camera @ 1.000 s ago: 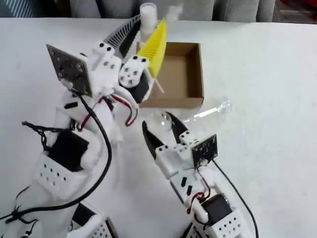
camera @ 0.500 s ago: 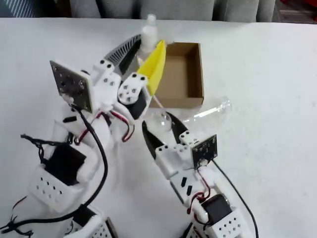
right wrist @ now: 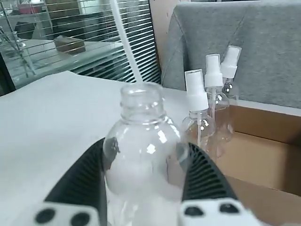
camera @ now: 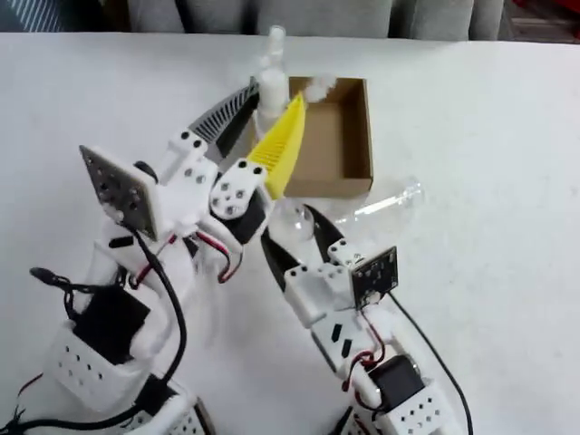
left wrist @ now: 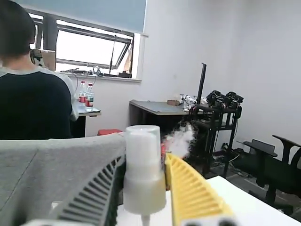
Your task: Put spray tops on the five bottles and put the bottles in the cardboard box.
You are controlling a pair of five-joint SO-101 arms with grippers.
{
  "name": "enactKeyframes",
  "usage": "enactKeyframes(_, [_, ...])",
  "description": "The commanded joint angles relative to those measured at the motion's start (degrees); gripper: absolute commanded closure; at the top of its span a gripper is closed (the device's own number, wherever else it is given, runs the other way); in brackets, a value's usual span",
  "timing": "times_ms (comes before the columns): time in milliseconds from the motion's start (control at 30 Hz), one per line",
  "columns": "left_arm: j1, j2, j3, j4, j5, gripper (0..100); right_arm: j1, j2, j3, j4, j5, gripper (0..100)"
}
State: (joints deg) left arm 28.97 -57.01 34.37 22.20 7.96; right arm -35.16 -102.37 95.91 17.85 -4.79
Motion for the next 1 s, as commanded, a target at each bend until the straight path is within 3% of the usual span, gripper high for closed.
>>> enactKeyframes(0, [-1.54,-1.36,-6.15,-1.05,-0.7,98,-0.48,-0.66,0.88,0.57,0.62,98.4])
enactKeyframes(800, [-1.01,-1.89,5.01,-1.32,-0.7,98,-0.57,-0.66,0.88,1.27,0.62,98.4])
enactKeyframes(967, [1.63,-1.98,8.53,-1.32,-0.7,98,-0.66,-0.66,0.88,1.27,0.62,98.4])
